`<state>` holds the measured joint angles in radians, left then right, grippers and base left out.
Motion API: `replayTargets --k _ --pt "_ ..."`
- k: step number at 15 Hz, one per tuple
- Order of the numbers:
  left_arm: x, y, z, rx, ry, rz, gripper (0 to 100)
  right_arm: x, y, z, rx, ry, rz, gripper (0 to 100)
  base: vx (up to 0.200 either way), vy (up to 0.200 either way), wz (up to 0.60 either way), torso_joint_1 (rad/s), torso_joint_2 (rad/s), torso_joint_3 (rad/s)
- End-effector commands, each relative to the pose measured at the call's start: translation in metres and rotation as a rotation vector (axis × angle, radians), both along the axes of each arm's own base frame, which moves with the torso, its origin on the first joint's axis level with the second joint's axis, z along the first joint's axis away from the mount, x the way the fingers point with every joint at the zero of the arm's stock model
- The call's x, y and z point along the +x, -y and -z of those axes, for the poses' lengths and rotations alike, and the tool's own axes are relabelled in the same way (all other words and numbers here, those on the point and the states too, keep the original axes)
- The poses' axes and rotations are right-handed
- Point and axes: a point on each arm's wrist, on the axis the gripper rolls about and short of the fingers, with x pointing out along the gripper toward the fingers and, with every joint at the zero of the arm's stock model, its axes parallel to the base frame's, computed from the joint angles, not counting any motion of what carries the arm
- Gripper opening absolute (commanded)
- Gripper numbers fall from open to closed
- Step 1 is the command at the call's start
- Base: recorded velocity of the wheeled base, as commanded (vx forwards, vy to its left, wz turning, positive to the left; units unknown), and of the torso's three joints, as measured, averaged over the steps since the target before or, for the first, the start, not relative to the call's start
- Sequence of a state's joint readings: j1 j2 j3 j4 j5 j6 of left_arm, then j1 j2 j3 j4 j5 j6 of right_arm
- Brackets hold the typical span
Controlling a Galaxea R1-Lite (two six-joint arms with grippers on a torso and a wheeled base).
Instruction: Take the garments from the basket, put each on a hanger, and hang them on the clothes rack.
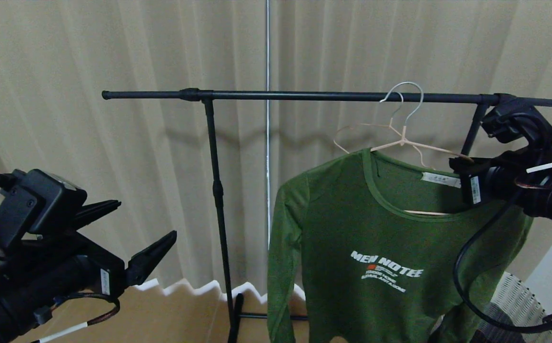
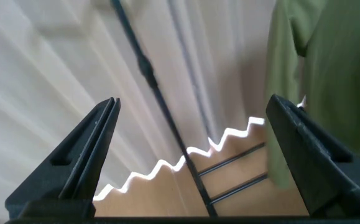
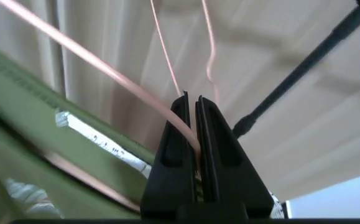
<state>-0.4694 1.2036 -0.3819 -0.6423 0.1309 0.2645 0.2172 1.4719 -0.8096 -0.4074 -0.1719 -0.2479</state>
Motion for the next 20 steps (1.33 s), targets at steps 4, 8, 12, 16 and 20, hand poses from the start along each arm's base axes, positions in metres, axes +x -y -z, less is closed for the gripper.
replayTargets --k 4,8,12,16,20 --pt "0.003 0.001 0.000 -0.001 -0.007 -0.003 100 0.003 0.001 0.000 -0.006 0.001 0.025 0 0.000 0.000 0.00 0.000 0.00 0.000" --pt "0.006 0.001 -0.001 -0.004 -0.005 -0.013 100 0.006 0.001 0.001 -0.033 0.000 0.116 0 0.150 0.000 0.00 0.000 0.00 0.004" --pt "0.007 -0.002 -0.001 -0.005 -0.007 -0.032 100 0.015 -0.001 0.007 -0.061 -0.012 0.202 0 0.200 0.000 0.00 0.018 0.00 0.002" --pt "0.006 -0.002 -0.001 -0.011 -0.005 -0.035 100 0.026 -0.008 0.005 -0.073 -0.006 0.231 0 0.200 0.000 0.00 0.006 0.00 0.007" --pt "0.004 -0.004 0.002 0.004 -0.011 -0.034 100 0.038 -0.012 0.002 -0.072 0.007 0.245 0 0.050 0.000 0.00 0.002 0.00 0.002"
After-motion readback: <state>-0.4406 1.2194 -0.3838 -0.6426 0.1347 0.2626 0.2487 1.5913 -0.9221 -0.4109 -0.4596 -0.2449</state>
